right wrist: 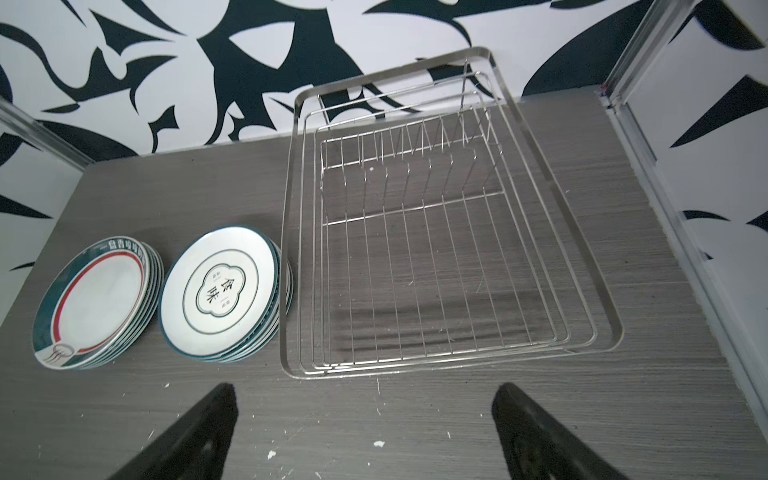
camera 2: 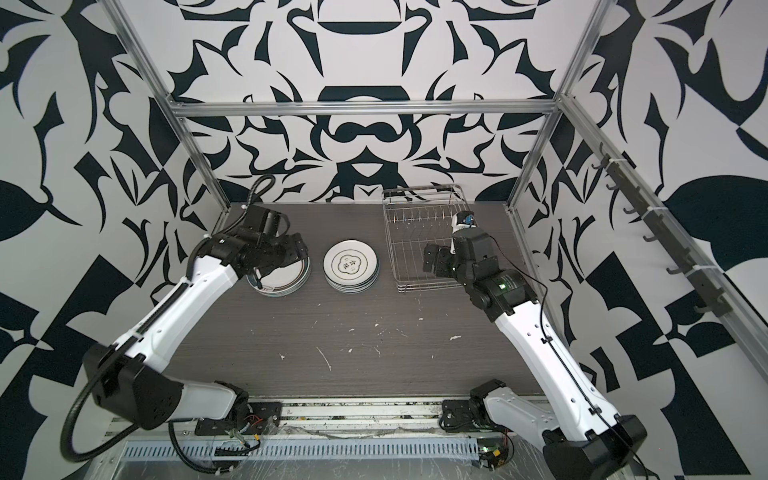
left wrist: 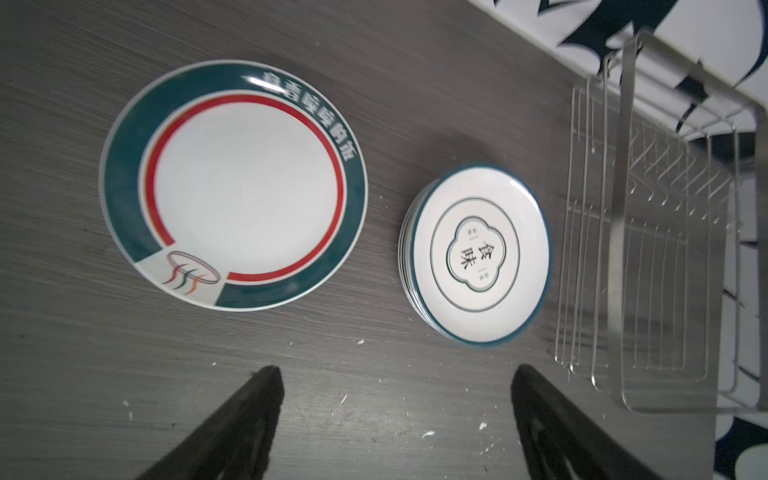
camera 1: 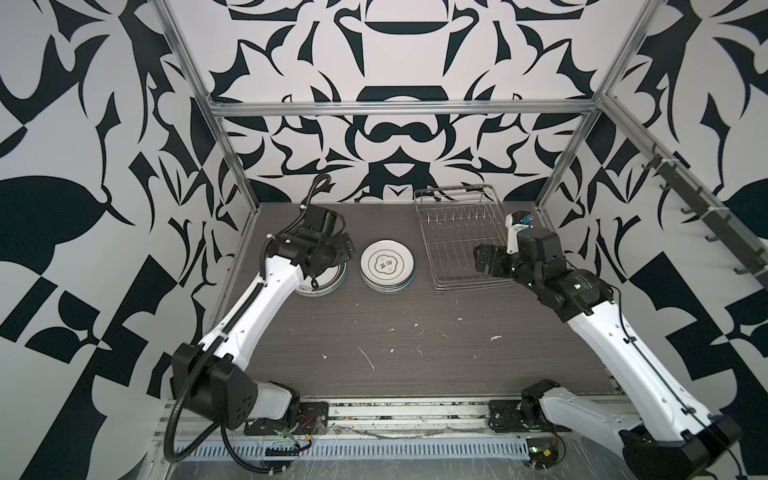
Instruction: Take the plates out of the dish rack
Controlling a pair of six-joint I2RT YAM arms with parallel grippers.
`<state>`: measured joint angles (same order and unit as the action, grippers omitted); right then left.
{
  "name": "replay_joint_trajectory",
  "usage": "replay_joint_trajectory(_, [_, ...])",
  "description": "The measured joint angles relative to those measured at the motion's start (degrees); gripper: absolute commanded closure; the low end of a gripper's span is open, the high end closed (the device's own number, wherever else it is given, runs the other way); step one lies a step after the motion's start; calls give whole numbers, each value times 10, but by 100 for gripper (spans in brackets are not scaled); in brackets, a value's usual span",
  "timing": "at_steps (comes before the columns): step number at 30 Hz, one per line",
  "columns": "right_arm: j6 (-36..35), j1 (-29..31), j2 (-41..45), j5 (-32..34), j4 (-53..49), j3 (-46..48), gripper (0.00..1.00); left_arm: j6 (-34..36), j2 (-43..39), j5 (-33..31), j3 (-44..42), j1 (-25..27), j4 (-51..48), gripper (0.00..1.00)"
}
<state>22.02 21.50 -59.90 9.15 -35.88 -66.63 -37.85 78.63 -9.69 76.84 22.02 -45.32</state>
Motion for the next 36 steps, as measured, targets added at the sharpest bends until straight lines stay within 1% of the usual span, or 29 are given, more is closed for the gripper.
replay_joint_trajectory(2, [-2, 0, 3, 18, 14, 0, 0, 11, -24, -27, -18, -5, 14, 0])
replay_joint_trajectory(5, [-13, 0, 11, 51, 41, 1, 0, 23, -55, -75, -48, -10, 38, 1])
replay_joint_trajectory(9, [-21, 0, 20, 144, 94, 24, 0, 45, -97, -160, -99, -11, 86, 1])
replay_joint_trajectory(11, [-28, 0, 21, 191, 127, 51, 0, 64, -110, -196, -127, -11, 115, 0])
replay_joint_trajectory(13, [-40, -1, 25, 230, 183, 102, 0, 86, -115, -229, -156, -11, 148, 1])
replay_joint_trajectory(17, [-92, -1, 22, 270, 268, 201, 0, 142, -111, -266, -209, -11, 215, 1])
replay_joint_trajectory(21, [-164, -1, 0, 275, 335, 261, 0, 207, -95, -288, -261, -11, 303, 1])
replay_joint_trajectory(25, [-214, -1, -4, 266, 419, 327, 0, 277, -94, -297, -349, -13, 430, 1])
replay_joint_trajectory(29, [-232, -12, -12, 239, 483, 377, 0, 320, -83, -294, -414, -21, 526, 0])
replay_joint_trajectory(34, [-239, -39, -46, 209, 563, 416, 0, 353, -32, -293, -453, -34, 646, 2])
replay_joint_trajectory(36, [-242, -50, -56, 195, 611, 435, 0, 365, -14, -287, -470, -40, 687, 2])
